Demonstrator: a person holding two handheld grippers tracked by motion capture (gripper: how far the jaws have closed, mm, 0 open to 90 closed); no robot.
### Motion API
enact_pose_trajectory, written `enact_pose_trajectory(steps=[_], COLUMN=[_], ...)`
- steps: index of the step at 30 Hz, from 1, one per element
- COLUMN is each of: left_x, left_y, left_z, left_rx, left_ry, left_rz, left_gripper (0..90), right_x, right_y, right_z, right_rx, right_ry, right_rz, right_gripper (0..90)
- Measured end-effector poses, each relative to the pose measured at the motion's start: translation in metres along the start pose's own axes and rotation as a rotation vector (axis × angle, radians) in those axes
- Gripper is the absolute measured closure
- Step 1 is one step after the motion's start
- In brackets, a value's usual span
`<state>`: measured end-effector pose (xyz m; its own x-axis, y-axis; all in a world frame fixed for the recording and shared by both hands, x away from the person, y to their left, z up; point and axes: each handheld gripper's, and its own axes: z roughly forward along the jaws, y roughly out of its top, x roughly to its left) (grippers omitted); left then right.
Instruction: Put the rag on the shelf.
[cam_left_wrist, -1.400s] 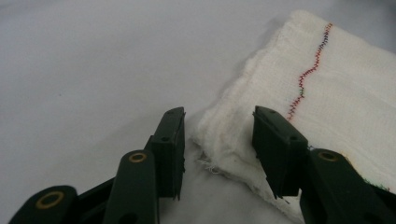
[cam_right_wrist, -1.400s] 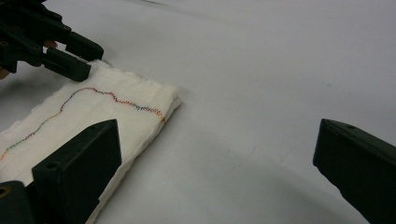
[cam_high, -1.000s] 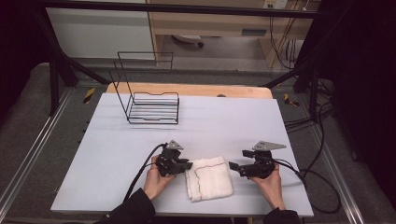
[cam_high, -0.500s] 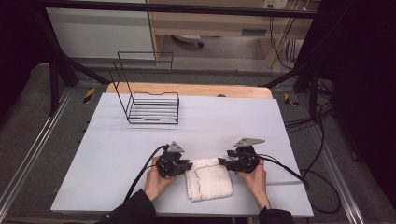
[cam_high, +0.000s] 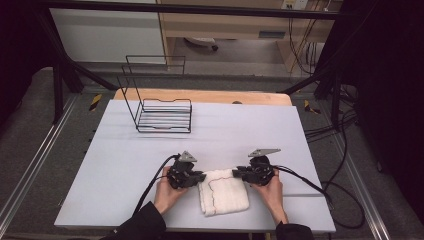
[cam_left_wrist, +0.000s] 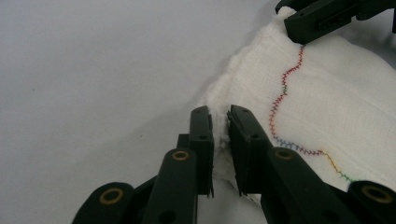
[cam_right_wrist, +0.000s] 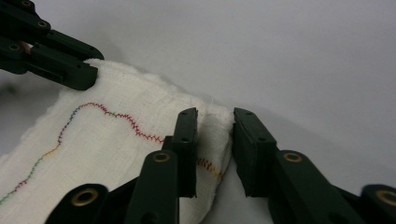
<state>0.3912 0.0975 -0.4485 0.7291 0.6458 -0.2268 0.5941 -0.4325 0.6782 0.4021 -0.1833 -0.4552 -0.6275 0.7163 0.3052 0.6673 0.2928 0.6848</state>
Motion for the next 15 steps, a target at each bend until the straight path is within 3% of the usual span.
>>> enact_pose_trajectory(steps=[9, 12, 15], left_x=[0.0007, 0.0014, 0.0010], left_y=[-0.0004, -0.0003, -0.0003], left_z=[-0.0014, -0.0024, -0.0050], left_rx=[-0.010, -0.012, -0.021], left_ry=[-0.004, -0.008, -0.005], left_rz=[-0.007, -0.013, -0.013], left_gripper=[80.8, 81.2, 81.4], right_x=[0.0023, 0.0055, 0.0070], right_y=[0.0008, 0.0027, 0.0047], right_z=[-0.0020, -0.0038, -0.0090], right_rx=[0.005, 0.001, -0.030], right_ry=[0.001, -0.015, -0.002], right_rz=[0.031, 0.008, 0.015], right_gripper=[83.3, 83.6, 83.7])
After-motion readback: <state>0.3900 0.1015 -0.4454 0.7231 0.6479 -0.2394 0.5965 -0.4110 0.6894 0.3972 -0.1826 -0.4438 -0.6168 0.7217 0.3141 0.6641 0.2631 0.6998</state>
